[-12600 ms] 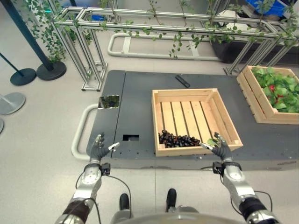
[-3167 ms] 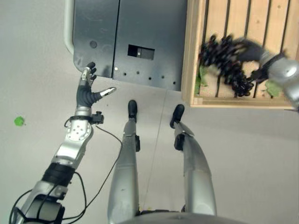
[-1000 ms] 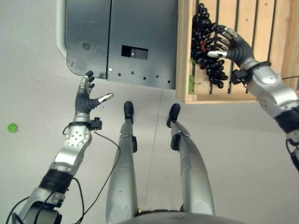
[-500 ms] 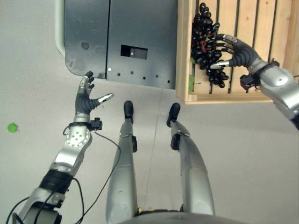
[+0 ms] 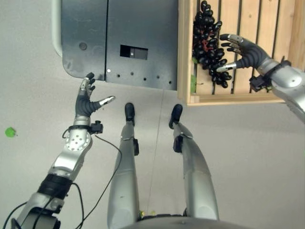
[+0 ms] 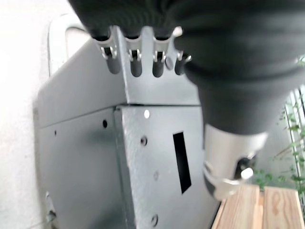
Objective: Pick up the fruits from the basket on one side to the basket on the other side
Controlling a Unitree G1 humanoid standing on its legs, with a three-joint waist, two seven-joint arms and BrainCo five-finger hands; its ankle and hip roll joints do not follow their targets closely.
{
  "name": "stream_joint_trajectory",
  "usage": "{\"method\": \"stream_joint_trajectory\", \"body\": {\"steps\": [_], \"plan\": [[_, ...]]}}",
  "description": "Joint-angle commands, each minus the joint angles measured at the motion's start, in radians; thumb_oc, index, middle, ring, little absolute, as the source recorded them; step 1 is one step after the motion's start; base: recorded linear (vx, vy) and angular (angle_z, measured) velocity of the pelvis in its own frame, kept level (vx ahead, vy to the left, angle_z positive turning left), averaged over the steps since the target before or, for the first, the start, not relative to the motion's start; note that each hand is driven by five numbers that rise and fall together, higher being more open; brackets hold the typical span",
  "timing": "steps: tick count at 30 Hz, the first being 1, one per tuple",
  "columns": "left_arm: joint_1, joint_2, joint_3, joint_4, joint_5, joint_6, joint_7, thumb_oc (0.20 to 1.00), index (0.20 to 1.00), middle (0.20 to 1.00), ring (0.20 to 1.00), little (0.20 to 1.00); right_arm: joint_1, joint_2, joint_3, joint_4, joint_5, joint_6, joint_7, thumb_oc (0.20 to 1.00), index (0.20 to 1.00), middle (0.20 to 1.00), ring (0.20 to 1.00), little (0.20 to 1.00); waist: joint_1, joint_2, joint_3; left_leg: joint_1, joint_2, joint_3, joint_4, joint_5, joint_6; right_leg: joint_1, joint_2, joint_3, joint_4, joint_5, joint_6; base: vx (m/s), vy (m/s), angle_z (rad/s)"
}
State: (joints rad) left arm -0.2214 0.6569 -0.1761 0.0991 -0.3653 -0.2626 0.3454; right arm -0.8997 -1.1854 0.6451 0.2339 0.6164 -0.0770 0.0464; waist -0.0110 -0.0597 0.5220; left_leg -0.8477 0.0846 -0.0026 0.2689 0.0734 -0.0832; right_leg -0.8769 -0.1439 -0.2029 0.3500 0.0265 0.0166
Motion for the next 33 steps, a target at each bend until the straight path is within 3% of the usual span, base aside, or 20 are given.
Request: {"method": "stream_joint_trajectory", "body": {"steps": [1,9,17,25,31,33], "plan": [[0.052,0.022,0.037,-0.081,0.029,-0.020,0.020,1.000,1.000,1.000,1.000,1.000,0.014,-0.003,-0.038,-0.088,-0.011,-0.018,-0.039,1.000,1.000,1.000,1.000,1.000,-0.003,-0.015,-0.002,0.035,-0.019,-0.019,0.067,-0.099,0.023,0.034,-0.029,0.017,0.025,-0.032,0.124,0.00,0.000,0.00],[0.046,0.018,0.030,-0.078,0.037,0.002,0.053,1.000,1.000,1.000,1.000,1.000,0.084,0.097,-0.012,-0.243,0.030,-0.007,-0.045,1.000,1.000,1.000,1.000,1.000,0.006,-0.012,-0.002,0.034,-0.022,-0.019,0.071,-0.103,0.028,0.037,-0.030,0.016,0.025,-0.034,0.124,0.01,0.000,0.00],[0.021,0.013,0.004,-0.078,0.027,-0.003,0.059,1.000,1.000,1.000,1.000,1.000,0.007,0.190,0.076,-0.157,0.025,-0.002,-0.057,1.000,1.000,1.000,1.000,1.000,0.017,-0.008,-0.002,0.027,-0.025,-0.024,0.072,-0.102,0.030,0.033,-0.032,0.012,0.025,-0.033,0.124,0.00,0.000,0.00],[0.014,0.002,0.001,-0.069,0.027,-0.007,0.081,1.000,1.000,1.000,1.000,1.000,-0.026,0.284,0.073,-0.080,-0.023,0.001,-0.102,1.000,1.000,1.000,1.000,1.000,0.027,-0.004,-0.002,0.020,-0.029,-0.027,0.079,-0.104,0.035,0.029,-0.032,0.012,0.027,-0.034,0.121,0.00,0.000,0.00],[0.010,-0.002,-0.003,-0.069,0.025,-0.005,0.088,1.000,1.000,1.000,1.000,1.000,-0.024,0.307,0.059,-0.029,0.051,-0.005,-0.126,1.000,1.000,1.000,1.000,1.000,0.028,-0.006,-0.002,0.022,-0.029,-0.027,0.078,-0.102,0.035,0.032,-0.030,0.015,0.025,-0.033,0.119,0.00,0.000,0.00],[0.018,0.006,0.008,-0.071,0.029,-0.004,0.092,1.000,1.000,1.000,1.000,1.000,-0.051,0.263,0.060,-0.073,-0.040,-0.019,-0.108,1.000,1.000,1.000,1.000,1.000,0.024,-0.012,-0.002,0.026,-0.027,-0.026,0.073,-0.101,0.033,0.035,-0.029,0.016,0.021,-0.031,0.120,0.00,0.000,0.00]]}}
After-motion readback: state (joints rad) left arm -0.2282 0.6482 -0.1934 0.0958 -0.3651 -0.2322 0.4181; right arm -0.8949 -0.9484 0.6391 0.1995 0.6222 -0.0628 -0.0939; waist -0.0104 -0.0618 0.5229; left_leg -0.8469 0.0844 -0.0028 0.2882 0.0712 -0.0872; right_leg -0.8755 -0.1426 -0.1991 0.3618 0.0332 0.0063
